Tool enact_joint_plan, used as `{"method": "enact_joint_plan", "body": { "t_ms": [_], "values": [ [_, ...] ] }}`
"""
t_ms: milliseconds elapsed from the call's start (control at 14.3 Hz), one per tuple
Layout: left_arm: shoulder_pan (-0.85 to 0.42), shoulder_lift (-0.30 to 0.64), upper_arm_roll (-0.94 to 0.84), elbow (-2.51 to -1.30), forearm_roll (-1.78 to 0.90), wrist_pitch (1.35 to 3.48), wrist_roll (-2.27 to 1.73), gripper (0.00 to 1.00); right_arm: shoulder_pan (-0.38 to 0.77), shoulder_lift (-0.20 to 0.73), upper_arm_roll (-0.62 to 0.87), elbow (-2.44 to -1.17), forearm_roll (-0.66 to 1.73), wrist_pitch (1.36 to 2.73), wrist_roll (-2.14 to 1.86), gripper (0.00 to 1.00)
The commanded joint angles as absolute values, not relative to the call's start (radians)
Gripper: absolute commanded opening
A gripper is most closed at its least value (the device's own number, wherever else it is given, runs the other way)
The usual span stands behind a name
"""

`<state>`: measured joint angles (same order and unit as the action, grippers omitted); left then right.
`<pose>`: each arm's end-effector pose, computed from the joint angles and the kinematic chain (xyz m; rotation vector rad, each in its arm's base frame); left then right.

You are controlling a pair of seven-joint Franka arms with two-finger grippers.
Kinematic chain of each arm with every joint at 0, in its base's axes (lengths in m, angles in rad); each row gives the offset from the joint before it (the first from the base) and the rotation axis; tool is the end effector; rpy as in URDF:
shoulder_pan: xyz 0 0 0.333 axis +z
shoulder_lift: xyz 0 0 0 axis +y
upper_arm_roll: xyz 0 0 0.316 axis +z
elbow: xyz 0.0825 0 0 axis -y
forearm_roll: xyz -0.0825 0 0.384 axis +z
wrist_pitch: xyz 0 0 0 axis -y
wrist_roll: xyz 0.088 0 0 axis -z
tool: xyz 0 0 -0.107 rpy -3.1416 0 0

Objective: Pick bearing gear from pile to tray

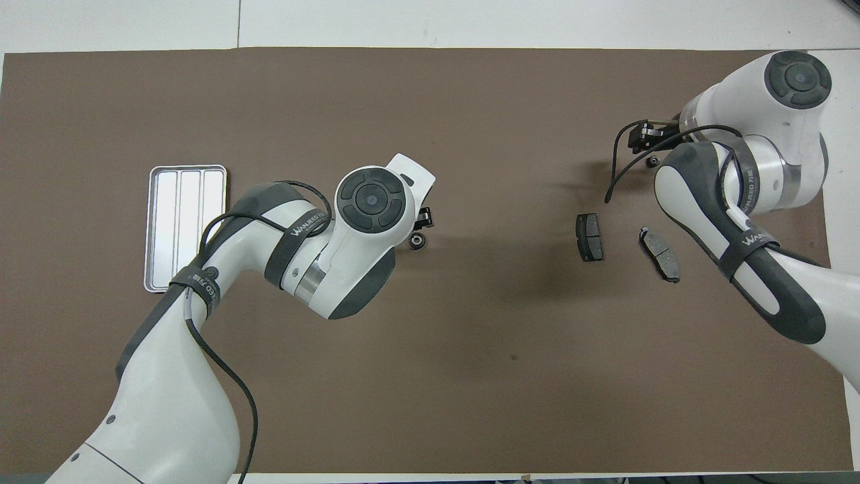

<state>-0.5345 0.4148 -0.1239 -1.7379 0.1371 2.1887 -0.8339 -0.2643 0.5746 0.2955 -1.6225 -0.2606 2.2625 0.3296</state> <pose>0.5303 -0.3945 0.3450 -3.1155 -0.1710 -0.1137 0.6963 -0.0127 0.3080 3.0896 -0.2999 0.1607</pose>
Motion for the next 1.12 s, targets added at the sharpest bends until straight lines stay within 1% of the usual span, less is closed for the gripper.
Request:
{"method": "enact_joint_plan", "body": {
  "t_ms": [0,280,420,770,1049],
  "values": [
    [-0.555,0.431,-0.109,-1.716,0.152,2.195,-0.873,1.0,-0.278,0.598,0.31,-1.609,-0.275,2.286,0.313,0.77],
    [-0.597,0.431,-0.11,-1.727,0.117,2.221,-0.881,1.0,-0.279,0.612,0.31,-1.602,-0.272,2.293,0.313,0.74],
    [-0.601,0.436,-0.11,-1.739,0.115,2.249,-0.881,1.0,-0.279,0.623,0.31,-1.601,-0.264,2.307,0.316,0.74],
    [-0.606,0.472,-0.11,-1.738,0.114,2.263,-0.881,1.0,-0.284,0.623,0.307,-1.601,-0.264,2.293,0.321,0.73],
    [-0.601,0.474,-0.109,-1.738,0.117,2.284,-0.879,1.0,-0.287,0.623,0.307,-1.601,-0.267,2.296,0.319,0.71]
  ]
}}
